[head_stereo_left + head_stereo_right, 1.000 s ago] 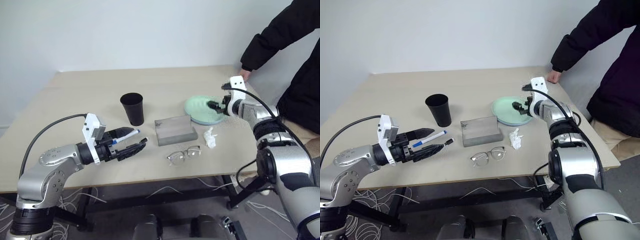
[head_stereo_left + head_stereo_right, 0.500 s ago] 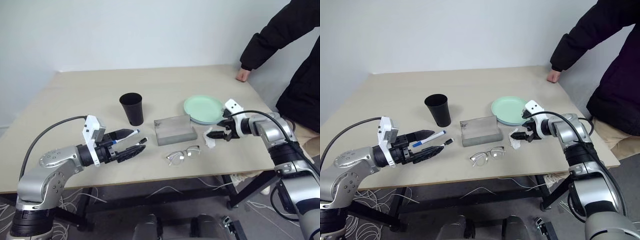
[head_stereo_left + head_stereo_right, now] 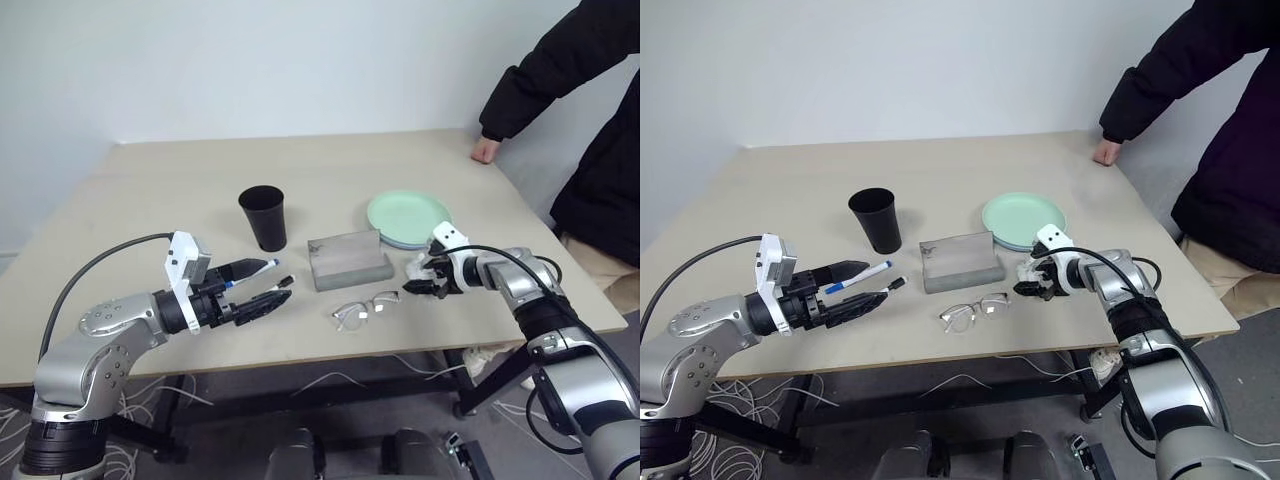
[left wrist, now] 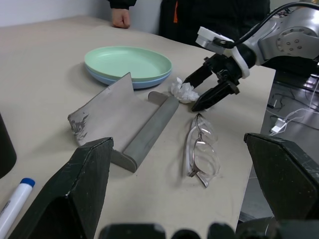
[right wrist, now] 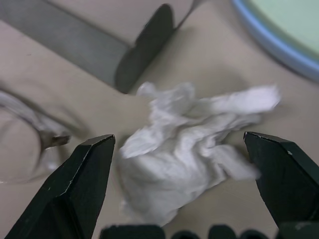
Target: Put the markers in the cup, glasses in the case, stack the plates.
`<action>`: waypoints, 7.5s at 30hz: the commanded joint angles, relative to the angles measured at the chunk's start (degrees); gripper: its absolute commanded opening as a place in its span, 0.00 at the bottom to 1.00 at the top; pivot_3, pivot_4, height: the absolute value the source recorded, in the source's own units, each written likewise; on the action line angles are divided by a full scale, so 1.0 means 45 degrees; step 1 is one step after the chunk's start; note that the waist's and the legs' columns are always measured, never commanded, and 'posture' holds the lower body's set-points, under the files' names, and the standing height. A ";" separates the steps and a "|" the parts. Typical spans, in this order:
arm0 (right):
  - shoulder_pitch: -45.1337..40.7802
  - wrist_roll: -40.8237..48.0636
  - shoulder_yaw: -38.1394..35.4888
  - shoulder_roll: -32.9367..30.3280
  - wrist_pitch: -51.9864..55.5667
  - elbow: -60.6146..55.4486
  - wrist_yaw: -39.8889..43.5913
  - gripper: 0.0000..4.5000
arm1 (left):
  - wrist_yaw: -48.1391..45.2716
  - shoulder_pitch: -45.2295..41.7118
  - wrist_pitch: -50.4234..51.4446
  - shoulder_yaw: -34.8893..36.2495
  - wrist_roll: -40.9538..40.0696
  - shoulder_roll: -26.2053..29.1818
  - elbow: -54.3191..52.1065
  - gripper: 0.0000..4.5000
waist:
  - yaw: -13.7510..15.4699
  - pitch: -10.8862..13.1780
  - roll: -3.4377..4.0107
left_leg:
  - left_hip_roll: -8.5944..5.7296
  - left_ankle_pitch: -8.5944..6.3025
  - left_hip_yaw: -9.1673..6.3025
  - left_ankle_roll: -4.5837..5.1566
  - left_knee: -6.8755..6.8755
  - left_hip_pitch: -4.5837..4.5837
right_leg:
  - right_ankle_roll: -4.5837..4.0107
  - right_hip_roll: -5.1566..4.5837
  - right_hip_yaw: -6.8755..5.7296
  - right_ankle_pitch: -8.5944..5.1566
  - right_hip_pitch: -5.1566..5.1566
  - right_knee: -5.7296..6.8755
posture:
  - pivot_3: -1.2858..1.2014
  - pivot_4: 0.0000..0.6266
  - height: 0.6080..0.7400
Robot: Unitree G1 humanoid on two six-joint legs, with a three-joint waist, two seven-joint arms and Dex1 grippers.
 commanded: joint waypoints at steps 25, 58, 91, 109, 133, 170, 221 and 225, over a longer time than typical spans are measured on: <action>-0.2786 0.0512 -0.1934 0.0106 -0.1531 0.1096 -0.0831 0.00 | 0.0290 -0.0157 -0.0006 0.0384 -0.0357 0.0143 -0.0448 1.00 | -0.0027 0.0007 0.0010 | 0.0022 0.0018 0.0022 -0.0030 -0.0082 0.0072 | -0.0039 0.0006 0.0004 0.0023 -0.0004 -0.0002 | 0.52 0.00 1.00; -0.5855 -0.0645 -0.3805 0.2021 -0.6509 0.8234 -0.6541 0.99 | 0.0471 0.0006 0.0031 0.0595 -0.0348 0.0145 -0.0633 1.00 | -0.0066 0.0006 0.0002 | 0.0066 0.0073 -0.0011 -0.0115 -0.0120 0.0093 | -0.0070 0.0106 0.0015 0.0039 0.0018 -0.0020 | 0.52 0.00 1.00; 0.0986 0.1961 -0.2158 -0.4594 -0.1060 -0.5946 0.4458 0.99 | -0.0767 -0.8257 0.0533 -0.8745 0.6523 -0.2041 0.3586 1.00 | 0.0040 0.0032 -0.0020 | 0.0041 0.0072 -0.0112 -0.0113 -0.0039 0.0093 | -0.0083 0.0133 0.0018 0.0045 0.0015 -0.0023 | 0.52 0.00 1.00; 0.2943 0.3155 -0.3046 -0.5702 -0.0030 -0.8544 0.3764 0.99 | -0.2066 -1.1000 0.0774 -1.1592 0.9335 -0.4323 0.7109 1.00 | 0.0317 0.0084 -0.0076 | 0.0030 0.0069 -0.0193 -0.0110 0.0001 0.0078 | -0.0078 0.0140 0.0022 0.0041 0.0014 -0.0034 | 0.52 0.00 1.00; 0.3132 0.3414 -0.2934 -0.5475 -0.0160 -0.8682 0.2834 1.00 | -0.3295 -1.1425 -0.0846 -1.1863 1.1016 -0.5077 0.9121 0.00 | 0.0344 0.0141 -0.0088 | -0.0008 0.0066 -0.0366 -0.0104 0.0072 0.0068 | -0.0077 0.0148 -0.0007 0.0041 0.0062 -0.0033 | 0.52 0.00 1.00; 0.2557 0.3254 -0.2412 -0.5043 -0.0679 -0.7961 0.2907 1.00 | -0.6507 -1.2199 0.1826 -1.0687 0.9730 -0.3944 0.8804 0.00 | 0.0341 0.0149 -0.0068 | -0.0145 -0.0065 -0.0497 -0.0071 0.0089 0.0054 | -0.0040 0.0169 0.0014 0.0167 0.0001 -0.0201 | 0.52 0.00 1.00; 0.2779 0.3311 -0.2346 -0.4860 -0.0641 -0.8251 0.2610 1.00 | -0.5122 -1.1019 -0.2123 -1.1477 1.2245 -0.4335 0.8633 0.31 | 0.0338 0.0150 -0.0071 | -0.0157 -0.0094 -0.0494 -0.0045 0.0184 0.0061 | -0.0033 0.0162 0.0030 0.0174 0.0036 -0.0171 | 0.52 0.00 1.00; 0.2808 0.3331 -0.2347 -0.4856 -0.0621 -0.8284 0.2581 1.00 | -0.5038 -1.0995 -0.2100 -1.1467 1.2331 -0.4463 0.8631 0.08 | 0.0339 0.0146 -0.0067 | -0.0157 -0.0094 -0.0495 -0.0045 0.0187 0.0063 | -0.0033 0.0162 0.0031 0.0174 0.0041 -0.0172 | 0.52 0.00 1.00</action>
